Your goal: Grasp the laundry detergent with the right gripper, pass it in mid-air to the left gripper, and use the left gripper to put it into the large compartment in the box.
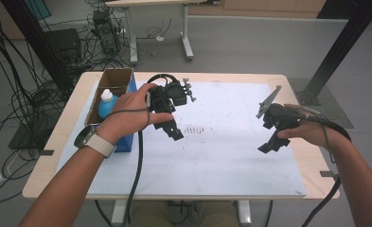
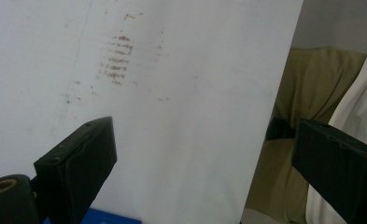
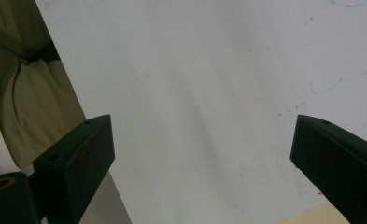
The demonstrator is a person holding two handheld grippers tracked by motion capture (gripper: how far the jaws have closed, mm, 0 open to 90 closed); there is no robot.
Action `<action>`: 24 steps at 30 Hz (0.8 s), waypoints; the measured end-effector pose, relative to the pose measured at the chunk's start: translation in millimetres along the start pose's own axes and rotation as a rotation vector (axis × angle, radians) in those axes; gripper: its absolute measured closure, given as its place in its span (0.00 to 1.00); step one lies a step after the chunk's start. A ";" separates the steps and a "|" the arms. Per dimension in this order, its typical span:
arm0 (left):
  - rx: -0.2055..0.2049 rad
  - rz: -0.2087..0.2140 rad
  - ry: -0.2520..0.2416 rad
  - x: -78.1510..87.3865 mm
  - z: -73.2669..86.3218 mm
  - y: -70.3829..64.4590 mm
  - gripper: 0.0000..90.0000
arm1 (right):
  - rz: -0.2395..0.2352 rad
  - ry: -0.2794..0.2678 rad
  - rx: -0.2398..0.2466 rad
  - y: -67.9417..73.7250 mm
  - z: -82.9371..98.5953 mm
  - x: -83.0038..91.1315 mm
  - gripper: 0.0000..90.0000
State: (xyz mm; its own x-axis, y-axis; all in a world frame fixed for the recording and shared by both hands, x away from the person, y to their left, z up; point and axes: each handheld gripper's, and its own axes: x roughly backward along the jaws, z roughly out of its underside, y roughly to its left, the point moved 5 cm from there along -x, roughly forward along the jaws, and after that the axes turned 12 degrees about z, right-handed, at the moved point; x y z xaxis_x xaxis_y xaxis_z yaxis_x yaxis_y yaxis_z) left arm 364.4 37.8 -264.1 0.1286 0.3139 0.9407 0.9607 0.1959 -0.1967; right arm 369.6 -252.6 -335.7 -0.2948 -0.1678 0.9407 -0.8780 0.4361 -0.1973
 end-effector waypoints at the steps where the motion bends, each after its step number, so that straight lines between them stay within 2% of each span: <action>1: -0.002 0.000 0.002 -0.2 0.3 0.1 0.08 | -0.002 -0.001 0.000 0.6 -0.3 -0.1 0.07; 24: 0.014 0.002 0.010 -6.3 3.2 4.3 0.08 | -0.009 -0.002 0.000 2.5 0.0 -4.6 0.07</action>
State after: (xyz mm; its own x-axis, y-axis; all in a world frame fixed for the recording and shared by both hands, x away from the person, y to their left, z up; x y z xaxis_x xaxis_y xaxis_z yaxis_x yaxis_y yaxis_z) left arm 366.9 39.6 -271.8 0.1325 0.3052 0.9430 0.9570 0.2084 -0.2019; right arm 368.7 -250.6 -340.5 -0.2875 -0.1739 0.9419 -0.8809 0.4341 -0.1887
